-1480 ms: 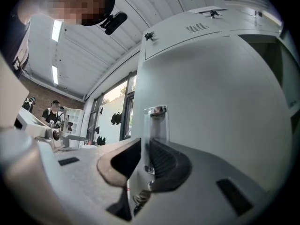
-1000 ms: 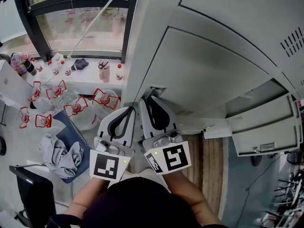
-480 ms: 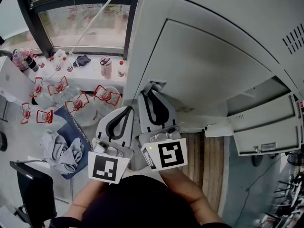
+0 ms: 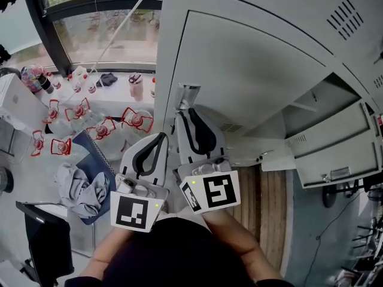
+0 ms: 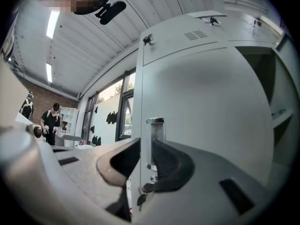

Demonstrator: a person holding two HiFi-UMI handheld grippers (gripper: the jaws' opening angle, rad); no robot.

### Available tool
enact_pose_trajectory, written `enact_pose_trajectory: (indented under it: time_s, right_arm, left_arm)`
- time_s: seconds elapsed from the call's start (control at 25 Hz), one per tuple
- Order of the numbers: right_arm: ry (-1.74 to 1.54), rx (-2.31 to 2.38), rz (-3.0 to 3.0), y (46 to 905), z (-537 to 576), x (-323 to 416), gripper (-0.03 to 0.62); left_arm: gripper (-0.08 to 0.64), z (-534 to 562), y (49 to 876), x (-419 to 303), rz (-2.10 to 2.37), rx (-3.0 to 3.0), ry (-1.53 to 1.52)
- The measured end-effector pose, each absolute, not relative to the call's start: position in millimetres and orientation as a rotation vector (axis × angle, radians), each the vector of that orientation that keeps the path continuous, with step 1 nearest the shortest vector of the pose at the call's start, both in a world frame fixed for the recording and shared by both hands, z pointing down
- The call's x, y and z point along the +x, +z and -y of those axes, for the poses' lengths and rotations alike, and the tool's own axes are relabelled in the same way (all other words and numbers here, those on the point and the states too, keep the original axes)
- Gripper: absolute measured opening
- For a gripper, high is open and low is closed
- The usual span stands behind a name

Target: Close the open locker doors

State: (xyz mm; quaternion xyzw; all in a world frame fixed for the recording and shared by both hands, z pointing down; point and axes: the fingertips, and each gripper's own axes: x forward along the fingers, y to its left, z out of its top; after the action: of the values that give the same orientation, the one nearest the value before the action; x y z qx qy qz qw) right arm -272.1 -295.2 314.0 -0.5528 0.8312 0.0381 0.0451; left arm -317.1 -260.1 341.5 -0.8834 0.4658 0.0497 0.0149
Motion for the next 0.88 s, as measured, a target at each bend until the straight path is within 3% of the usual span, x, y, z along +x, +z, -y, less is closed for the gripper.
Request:
enact_pose_trajectory:
  time_s: [0.12, 0.24, 0.88]
  right_arm:
    - [0.183, -1.686, -2.516, 306, 274, -265, 0.055]
    - [0.219, -1.676, -2.506, 303, 254, -256, 0.002]
    - [0.334, -2.112, -2.187, 297, 166, -129, 0.000]
  left_arm:
    - [0.000, 248, 335, -313, -1.445, -2.741, 0.164]
    - [0.000, 236, 329, -308, -1.436, -2.739, 0.180]
    - [0.000, 183, 315, -188, -0.931, -2.919, 0.213]
